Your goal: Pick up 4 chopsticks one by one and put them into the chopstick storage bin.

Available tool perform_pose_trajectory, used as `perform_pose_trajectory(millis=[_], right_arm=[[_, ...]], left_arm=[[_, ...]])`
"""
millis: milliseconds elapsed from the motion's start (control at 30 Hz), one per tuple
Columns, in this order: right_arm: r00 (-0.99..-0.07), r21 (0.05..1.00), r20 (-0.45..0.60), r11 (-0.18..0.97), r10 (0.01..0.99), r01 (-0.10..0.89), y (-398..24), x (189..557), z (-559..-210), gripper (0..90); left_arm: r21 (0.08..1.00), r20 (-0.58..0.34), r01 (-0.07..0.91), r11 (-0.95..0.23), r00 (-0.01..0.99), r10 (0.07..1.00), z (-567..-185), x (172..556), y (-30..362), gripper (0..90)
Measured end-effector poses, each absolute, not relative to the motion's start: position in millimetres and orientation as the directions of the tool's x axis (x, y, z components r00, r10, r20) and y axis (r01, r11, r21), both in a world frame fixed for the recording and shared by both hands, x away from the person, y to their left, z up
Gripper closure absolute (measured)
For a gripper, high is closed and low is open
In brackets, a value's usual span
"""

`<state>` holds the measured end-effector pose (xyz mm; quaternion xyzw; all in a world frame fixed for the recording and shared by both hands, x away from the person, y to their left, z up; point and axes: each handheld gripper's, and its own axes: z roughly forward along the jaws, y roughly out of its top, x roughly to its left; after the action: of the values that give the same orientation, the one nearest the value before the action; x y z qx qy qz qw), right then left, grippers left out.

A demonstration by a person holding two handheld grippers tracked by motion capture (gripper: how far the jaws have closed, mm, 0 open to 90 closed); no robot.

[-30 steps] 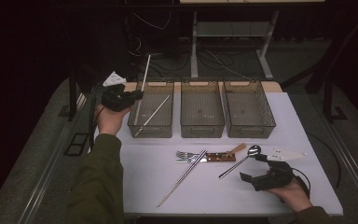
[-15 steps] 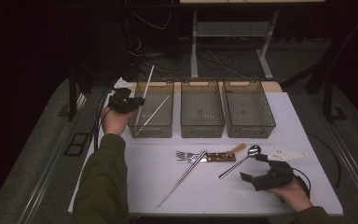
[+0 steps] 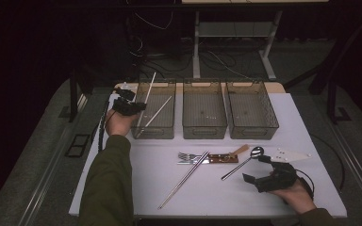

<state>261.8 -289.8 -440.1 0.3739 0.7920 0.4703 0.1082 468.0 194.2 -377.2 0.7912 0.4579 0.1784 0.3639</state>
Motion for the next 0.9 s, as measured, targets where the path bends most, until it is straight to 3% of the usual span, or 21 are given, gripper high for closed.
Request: perform_pose_trajectory(millis=[167,267,633,900], right_arm=[[-0.698,0.828,0.181,0.276,0.692,0.489,-289.9,261.7,-440.1,1.0],[-0.699,0.829,0.182,0.274,0.691,0.488,-290.1,261.3,-439.6,1.0],[-0.699,0.828,0.181,0.277,0.692,0.488,-289.9,261.4,-439.7,0.9],[-0.698,0.827,0.179,0.278,0.693,0.488,-289.8,261.4,-439.9,1.0]], left_arm=[[0.729,-0.033,0.620,-0.291,0.457,0.889,-383.6,472.3,188.6,82.9],[0.738,-0.042,0.619,-0.269,0.439,0.897,-384.6,473.8,187.4,69.9],[0.759,-0.080,0.595,-0.264,0.488,0.869,-376.9,467.9,189.0,43.4],[0.787,-0.091,0.553,-0.273,0.543,0.835,-360.7,451.2,186.6,32.4]])
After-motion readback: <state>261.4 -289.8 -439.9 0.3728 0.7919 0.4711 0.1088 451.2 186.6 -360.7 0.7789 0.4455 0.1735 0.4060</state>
